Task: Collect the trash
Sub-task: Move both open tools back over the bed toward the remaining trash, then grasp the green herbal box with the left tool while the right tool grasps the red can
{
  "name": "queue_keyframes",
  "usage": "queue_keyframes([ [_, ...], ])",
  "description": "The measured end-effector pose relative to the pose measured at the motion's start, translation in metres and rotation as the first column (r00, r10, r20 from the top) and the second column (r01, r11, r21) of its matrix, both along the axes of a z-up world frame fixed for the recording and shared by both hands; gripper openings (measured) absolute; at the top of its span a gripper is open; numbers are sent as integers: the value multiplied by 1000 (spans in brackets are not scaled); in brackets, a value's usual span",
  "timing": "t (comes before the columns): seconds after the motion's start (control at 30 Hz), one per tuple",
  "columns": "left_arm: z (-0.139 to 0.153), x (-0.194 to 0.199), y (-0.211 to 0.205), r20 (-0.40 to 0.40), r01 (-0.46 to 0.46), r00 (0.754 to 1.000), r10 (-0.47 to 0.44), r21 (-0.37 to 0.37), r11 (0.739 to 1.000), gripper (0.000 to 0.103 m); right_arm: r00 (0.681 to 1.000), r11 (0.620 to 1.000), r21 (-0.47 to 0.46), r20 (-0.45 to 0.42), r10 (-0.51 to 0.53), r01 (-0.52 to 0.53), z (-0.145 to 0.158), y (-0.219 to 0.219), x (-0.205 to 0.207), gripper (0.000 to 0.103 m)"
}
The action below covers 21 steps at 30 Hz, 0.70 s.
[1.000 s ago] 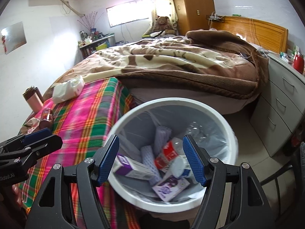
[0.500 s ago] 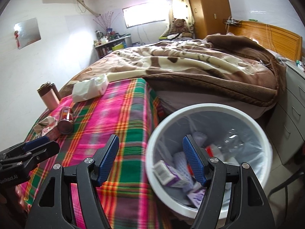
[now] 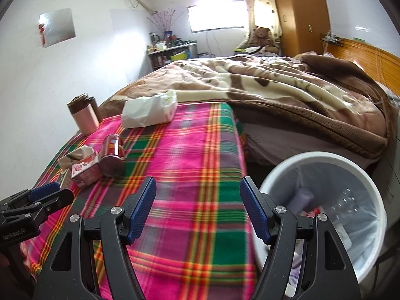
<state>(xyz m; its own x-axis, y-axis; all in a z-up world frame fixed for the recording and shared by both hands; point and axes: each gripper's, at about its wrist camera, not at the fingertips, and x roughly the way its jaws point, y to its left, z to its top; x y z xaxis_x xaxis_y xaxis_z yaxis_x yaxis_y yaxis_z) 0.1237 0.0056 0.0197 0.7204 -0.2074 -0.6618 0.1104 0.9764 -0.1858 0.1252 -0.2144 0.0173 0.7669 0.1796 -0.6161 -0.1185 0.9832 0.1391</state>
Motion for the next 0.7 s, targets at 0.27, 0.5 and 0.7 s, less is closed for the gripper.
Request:
queue_keyframes([
  [0.27,-8,4,38,-17,-90,996,90,12,996,70,998,998,-10,-8,65,-66,-1,32,16,71],
  [0.5,-17,9,69,-40,-163,986,164,21,986,74,993,992,-27,-15,120,-120,-4,57,31,71],
  [0.7,-30,20,88,-76,-223,971,225,41,974,75,988,988,-34,-27,151,-152,-7,74,46,71],
])
